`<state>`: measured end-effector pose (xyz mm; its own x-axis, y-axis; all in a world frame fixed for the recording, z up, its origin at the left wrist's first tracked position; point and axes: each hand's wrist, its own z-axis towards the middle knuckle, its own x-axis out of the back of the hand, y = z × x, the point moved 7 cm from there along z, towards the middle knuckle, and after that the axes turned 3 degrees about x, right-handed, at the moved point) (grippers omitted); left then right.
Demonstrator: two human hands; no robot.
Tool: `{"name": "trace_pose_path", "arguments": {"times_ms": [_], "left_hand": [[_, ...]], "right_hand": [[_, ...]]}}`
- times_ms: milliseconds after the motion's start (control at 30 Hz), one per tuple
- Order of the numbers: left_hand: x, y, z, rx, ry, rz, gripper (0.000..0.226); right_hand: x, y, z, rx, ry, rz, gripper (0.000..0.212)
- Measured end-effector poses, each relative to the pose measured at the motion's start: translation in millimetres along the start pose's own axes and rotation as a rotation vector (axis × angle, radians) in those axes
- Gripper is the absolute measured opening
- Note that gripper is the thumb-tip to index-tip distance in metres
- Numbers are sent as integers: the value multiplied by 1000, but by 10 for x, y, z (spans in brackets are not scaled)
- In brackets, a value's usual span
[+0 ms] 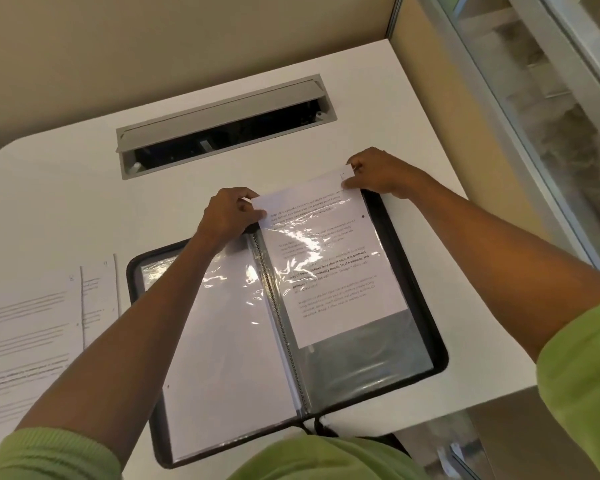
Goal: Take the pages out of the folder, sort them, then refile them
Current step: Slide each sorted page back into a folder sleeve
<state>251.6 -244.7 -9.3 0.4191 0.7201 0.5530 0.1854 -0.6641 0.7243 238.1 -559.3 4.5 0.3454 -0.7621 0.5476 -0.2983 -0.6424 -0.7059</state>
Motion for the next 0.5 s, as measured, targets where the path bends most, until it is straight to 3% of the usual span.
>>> {"name": "trace_pose_path", "arguments": {"times_ms": [133, 333, 433, 500], "left_hand": [[40, 134, 15, -96, 95, 46, 12], [-107, 93, -65, -108, 62, 101, 8], [-153, 79, -105, -110, 43, 114, 13], [-156, 69, -96, -123, 7, 115, 25]], "right_hand": [[16, -168, -15, 96, 66, 1, 18], [-6, -106, -116, 60, -79, -149, 11], [-28, -81, -156, 84, -140, -173, 12], [-53, -92, -176, 115, -157, -163, 25]]}}
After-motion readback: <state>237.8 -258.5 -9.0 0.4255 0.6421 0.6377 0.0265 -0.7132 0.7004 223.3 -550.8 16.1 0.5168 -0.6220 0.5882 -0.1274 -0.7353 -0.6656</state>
